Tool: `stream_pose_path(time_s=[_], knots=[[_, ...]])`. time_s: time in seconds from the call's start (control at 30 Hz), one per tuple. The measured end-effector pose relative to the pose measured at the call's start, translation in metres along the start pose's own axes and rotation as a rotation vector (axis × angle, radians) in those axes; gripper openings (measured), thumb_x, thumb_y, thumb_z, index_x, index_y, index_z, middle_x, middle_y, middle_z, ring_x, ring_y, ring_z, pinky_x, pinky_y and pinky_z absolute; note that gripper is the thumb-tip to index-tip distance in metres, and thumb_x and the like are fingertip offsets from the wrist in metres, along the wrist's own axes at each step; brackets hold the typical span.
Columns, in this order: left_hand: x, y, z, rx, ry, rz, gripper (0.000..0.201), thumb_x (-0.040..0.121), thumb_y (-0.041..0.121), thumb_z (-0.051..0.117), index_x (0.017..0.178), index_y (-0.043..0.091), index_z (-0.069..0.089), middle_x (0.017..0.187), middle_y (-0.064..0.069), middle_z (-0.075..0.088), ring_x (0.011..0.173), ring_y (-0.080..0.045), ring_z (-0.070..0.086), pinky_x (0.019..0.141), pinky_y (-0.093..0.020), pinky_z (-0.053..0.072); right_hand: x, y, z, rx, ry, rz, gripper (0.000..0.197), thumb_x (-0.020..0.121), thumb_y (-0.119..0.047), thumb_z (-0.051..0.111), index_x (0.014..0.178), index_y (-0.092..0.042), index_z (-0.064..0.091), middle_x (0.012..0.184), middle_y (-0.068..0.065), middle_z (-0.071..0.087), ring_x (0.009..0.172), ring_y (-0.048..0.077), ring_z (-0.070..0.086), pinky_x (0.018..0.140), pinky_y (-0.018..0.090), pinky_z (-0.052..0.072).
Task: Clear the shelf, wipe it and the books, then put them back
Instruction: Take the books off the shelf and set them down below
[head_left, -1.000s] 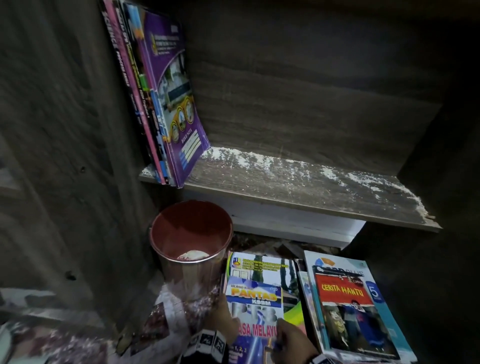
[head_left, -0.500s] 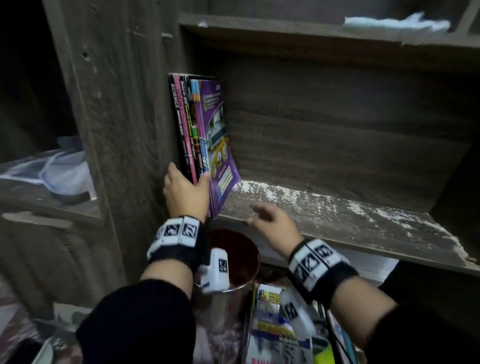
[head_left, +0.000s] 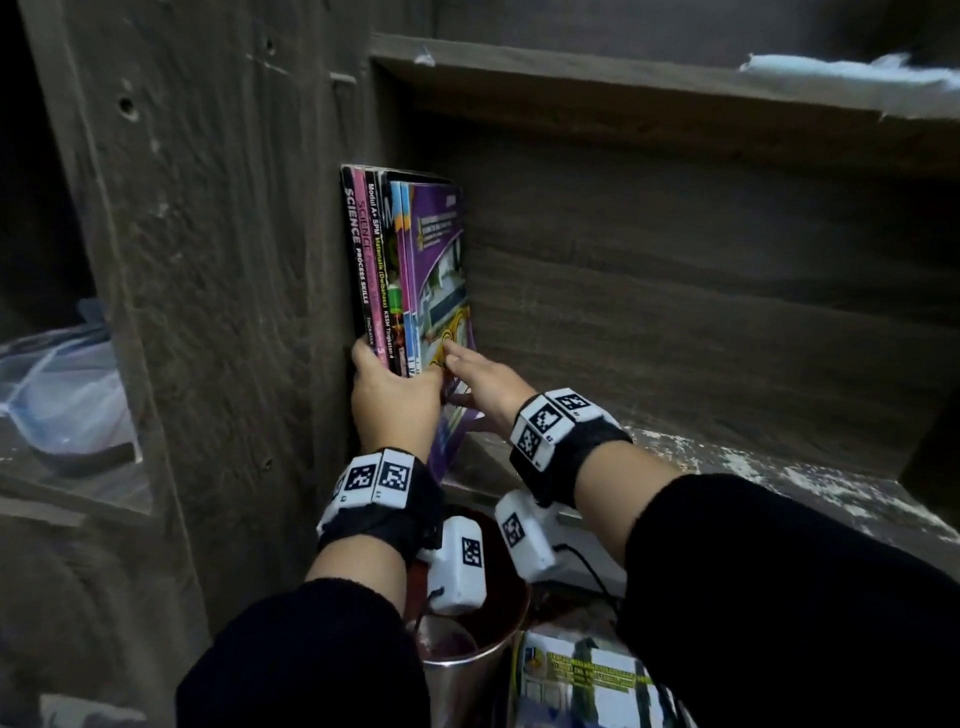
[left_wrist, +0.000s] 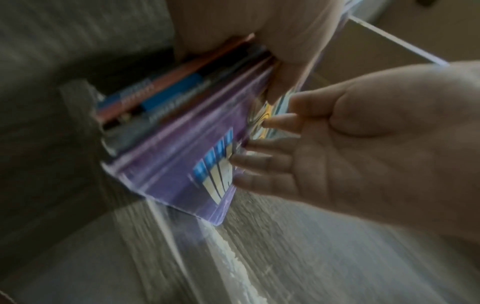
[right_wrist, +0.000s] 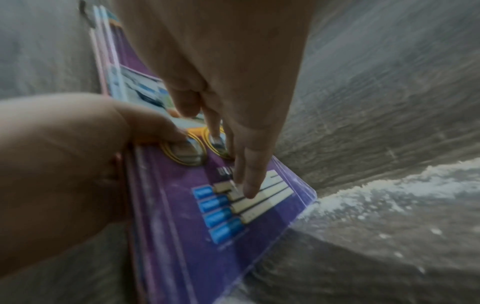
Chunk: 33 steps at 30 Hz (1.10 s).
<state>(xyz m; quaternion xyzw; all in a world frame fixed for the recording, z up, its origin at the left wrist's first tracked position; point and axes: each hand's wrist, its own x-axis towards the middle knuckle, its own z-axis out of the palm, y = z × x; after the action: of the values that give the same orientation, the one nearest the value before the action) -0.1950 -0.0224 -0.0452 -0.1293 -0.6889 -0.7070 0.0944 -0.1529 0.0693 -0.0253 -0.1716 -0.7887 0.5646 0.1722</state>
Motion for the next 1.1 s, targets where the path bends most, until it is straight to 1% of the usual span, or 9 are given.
stream_pose_path(time_s=[0.23, 0.37, 0.5, 0.6, 0.7, 0.77, 0.87, 1.0, 1.1], knots=[[-0.033, -0.001, -0.017, -0.21, 0.147, 0.018, 0.044, 0.065, 0.013, 0.076, 0.107, 0.019, 0.062, 0.083, 0.011, 0.066, 0.072, -0.01, 0.063, 0.073, -0.027, 0.053, -0.008, 0.031, -0.011, 0.035, -0.034, -0.089, 0.071, 0.095, -0.018, 0.058, 0.152, -0.031, 0.018, 0.145, -0.009, 0.034, 0.126, 0.007, 0.039, 0.096, 0.019, 0.043], [-0.064, 0.0, -0.038, -0.41, 0.124, 0.023, 0.037, 0.06, 0.001, 0.076, 0.091, 0.019, 0.064, 0.077, 0.01, 0.067, 0.064, -0.004, 0.064, 0.067, -0.031, 0.056, -0.027, 0.045, -0.025, -0.024, -0.089, -0.162, 0.09, 0.084, -0.028, 0.071, 0.151, -0.039, 0.011, 0.155, -0.01, 0.019, 0.14, 0.011, 0.028, 0.113, 0.033, 0.033], [-0.097, 0.009, -0.058, -0.687, 0.015, -0.039, 0.041, 0.06, -0.009, 0.068, 0.089, 0.019, 0.065, 0.076, 0.003, 0.072, 0.07, -0.017, 0.068, 0.064, -0.037, 0.057, -0.06, 0.049, -0.048, -0.101, -0.051, -0.177, 0.119, 0.054, -0.05, 0.089, 0.137, -0.067, 0.007, 0.158, -0.007, 0.019, 0.142, 0.014, 0.029, 0.113, 0.045, 0.033], [-0.122, 0.021, -0.073, -0.828, -0.124, -0.111, 0.044, 0.07, -0.024, 0.052, 0.092, 0.012, 0.061, 0.069, 0.003, 0.071, 0.061, -0.015, 0.068, 0.053, -0.031, 0.055, -0.098, 0.041, -0.074, 0.056, 0.003, -0.202, 0.128, 0.051, -0.021, 0.091, 0.152, -0.03, 0.012, 0.13, -0.006, 0.054, 0.105, -0.002, 0.061, 0.087, 0.021, 0.051], [-0.134, 0.016, -0.083, -0.929, -0.297, -0.239, 0.042, 0.052, -0.008, 0.066, 0.093, 0.001, 0.058, 0.077, -0.012, 0.067, 0.063, -0.03, 0.067, 0.058, -0.043, 0.058, -0.15, 0.033, -0.098, 0.195, -0.04, -0.206, 0.105, 0.037, -0.046, 0.094, 0.124, -0.01, 0.05, 0.098, -0.006, 0.072, 0.085, 0.003, 0.068, 0.074, 0.018, 0.052], [-0.142, 0.011, -0.085, -0.944, -0.421, -0.411, 0.074, 0.032, 0.005, 0.076, 0.099, -0.015, 0.051, 0.098, -0.029, 0.058, 0.079, -0.044, 0.063, 0.072, -0.06, 0.055, -0.182, 0.039, -0.111, 0.277, -0.076, -0.157, 0.09, 0.032, -0.052, 0.093, 0.104, -0.01, 0.06, 0.084, -0.003, 0.074, 0.075, 0.008, 0.07, 0.068, 0.02, 0.054], [-0.165, 0.004, -0.083, -0.942, -0.625, -0.629, 0.107, 0.022, 0.011, 0.083, 0.117, -0.021, 0.043, 0.115, -0.04, 0.046, 0.087, -0.052, 0.059, 0.081, -0.07, 0.046, -0.226, 0.062, -0.127, 0.381, -0.039, -0.09, 0.089, 0.027, -0.045, 0.096, 0.1, -0.005, 0.064, 0.081, 0.004, 0.074, 0.07, 0.015, 0.071, 0.064, 0.025, 0.056], [-0.199, -0.01, -0.072, -0.825, -0.807, -0.702, 0.101, 0.037, 0.002, 0.075, 0.129, -0.017, 0.038, 0.132, -0.05, 0.033, 0.113, -0.069, 0.04, 0.09, -0.082, 0.028, -0.278, 0.111, -0.135, 0.477, 0.115, 0.045, 0.095, 0.02, -0.033, 0.098, 0.1, 0.002, 0.06, 0.08, 0.015, 0.072, 0.066, 0.024, 0.07, 0.06, 0.031, 0.057], [-0.221, -0.019, -0.066, -0.683, -0.808, -0.699, 0.083, 0.042, -0.004, 0.065, 0.123, -0.01, 0.051, 0.12, -0.047, 0.049, 0.106, -0.066, 0.048, 0.088, -0.081, 0.031, -0.315, 0.157, -0.128, 0.474, 0.228, 0.19, 0.112, 0.02, -0.032, 0.099, 0.111, 0.014, 0.054, 0.091, 0.025, 0.07, 0.072, 0.032, 0.069, 0.066, 0.038, 0.058]])
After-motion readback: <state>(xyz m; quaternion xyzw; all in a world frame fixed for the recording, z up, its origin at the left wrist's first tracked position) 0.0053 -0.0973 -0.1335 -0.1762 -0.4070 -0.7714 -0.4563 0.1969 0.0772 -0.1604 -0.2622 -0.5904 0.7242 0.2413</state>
